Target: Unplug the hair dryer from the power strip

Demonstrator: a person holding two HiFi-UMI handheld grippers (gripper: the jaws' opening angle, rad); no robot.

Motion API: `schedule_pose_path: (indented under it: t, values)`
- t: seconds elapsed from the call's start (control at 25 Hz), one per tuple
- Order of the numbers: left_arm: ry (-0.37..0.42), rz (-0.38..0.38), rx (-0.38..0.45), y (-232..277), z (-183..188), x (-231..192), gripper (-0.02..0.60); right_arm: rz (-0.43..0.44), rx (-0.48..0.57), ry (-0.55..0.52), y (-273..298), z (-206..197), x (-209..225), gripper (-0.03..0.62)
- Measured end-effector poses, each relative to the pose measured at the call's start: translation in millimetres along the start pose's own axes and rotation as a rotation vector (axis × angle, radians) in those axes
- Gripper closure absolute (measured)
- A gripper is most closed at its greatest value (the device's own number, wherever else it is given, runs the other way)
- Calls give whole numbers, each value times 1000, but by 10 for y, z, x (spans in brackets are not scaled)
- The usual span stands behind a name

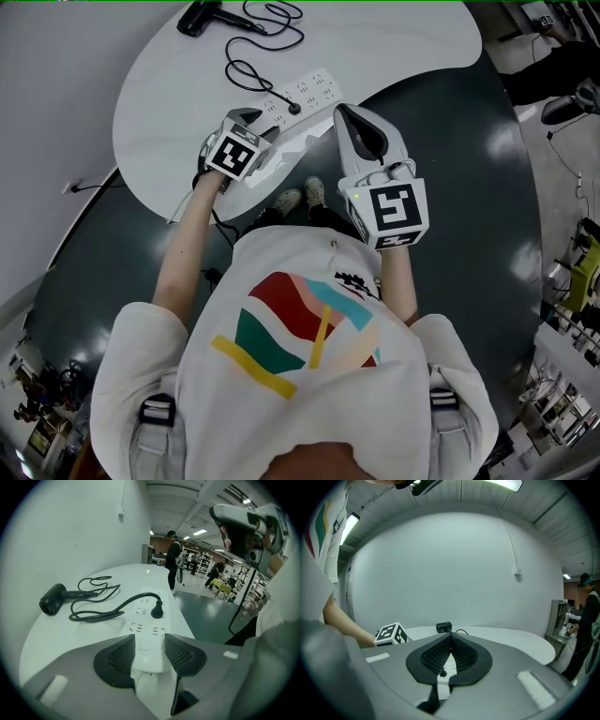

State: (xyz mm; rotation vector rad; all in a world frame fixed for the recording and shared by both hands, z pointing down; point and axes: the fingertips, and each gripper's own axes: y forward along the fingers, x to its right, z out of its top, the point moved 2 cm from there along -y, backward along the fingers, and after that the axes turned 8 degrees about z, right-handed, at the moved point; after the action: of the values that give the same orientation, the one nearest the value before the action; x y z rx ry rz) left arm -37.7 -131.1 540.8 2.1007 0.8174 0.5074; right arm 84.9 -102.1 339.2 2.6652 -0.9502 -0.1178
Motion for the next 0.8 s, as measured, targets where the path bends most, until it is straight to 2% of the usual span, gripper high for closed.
schedule_pose_path:
  t: [0.24,0.36,0.52,0.64,0.68,0.8]
  values:
    - [4,12,-6,18,-28,27,382,48,-31,-10,108,-100,-80,582]
    - [-32,23,-31,5,-27,22,387,89,-28,-41,173,-74,-167,582]
    - [-87,36,-18,-9,10,-48,433,121,-27,-43,218,-84,-213,582]
    - [-19,29,-56,34,-7,-18,417,129,-41,-38,275,-152,-211,582]
    - [2,27,-72,43,-9,-1,428,131,-45,-39,287,-170,-208,582]
    - [6,23,-96,31,5,20,426,124,-40,-52,321,-190,-181,582]
